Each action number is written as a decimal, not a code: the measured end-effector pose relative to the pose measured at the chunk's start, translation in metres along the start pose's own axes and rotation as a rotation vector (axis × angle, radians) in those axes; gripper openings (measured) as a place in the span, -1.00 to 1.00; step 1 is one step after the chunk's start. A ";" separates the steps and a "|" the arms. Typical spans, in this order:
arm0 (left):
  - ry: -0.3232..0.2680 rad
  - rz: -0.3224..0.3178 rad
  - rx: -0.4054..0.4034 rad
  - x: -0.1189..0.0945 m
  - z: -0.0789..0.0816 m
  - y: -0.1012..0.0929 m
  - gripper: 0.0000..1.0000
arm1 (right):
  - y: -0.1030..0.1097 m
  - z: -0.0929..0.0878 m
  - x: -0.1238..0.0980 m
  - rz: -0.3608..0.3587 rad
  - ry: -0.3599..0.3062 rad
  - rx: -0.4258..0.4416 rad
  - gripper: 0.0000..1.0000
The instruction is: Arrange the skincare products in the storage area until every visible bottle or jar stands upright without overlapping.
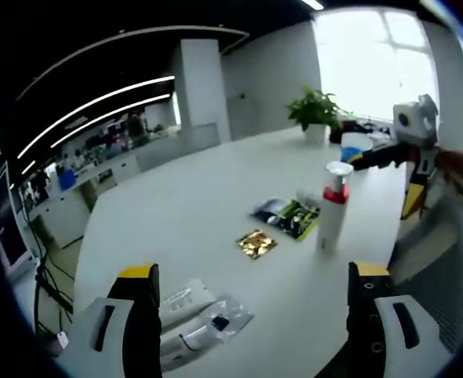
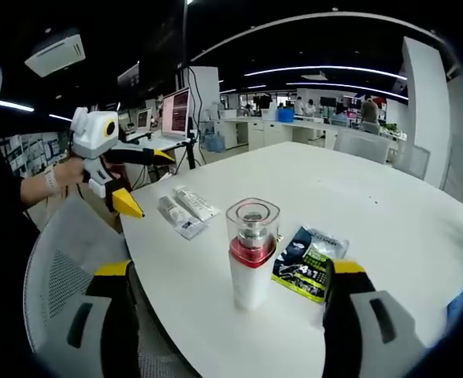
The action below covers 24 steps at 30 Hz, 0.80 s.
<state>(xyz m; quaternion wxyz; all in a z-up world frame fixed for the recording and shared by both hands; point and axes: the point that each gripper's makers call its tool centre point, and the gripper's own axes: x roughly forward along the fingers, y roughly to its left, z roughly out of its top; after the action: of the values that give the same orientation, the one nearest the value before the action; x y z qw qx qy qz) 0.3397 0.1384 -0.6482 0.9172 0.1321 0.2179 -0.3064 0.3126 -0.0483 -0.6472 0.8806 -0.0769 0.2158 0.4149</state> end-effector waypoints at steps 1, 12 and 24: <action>0.010 0.003 0.008 0.001 -0.003 0.003 0.94 | 0.001 0.000 0.000 0.003 -0.002 -0.003 0.99; 0.158 -0.024 0.117 0.011 -0.033 0.038 0.94 | -0.003 -0.003 0.008 0.001 0.008 0.023 0.99; 0.273 -0.137 0.211 0.035 -0.037 0.056 0.93 | -0.004 -0.010 0.008 0.007 0.016 0.036 0.99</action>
<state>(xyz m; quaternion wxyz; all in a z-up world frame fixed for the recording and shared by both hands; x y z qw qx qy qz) 0.3879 0.1785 -0.6915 0.8369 0.2529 0.3156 -0.3687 0.3170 -0.0488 -0.6596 0.8785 -0.0635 0.2306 0.4135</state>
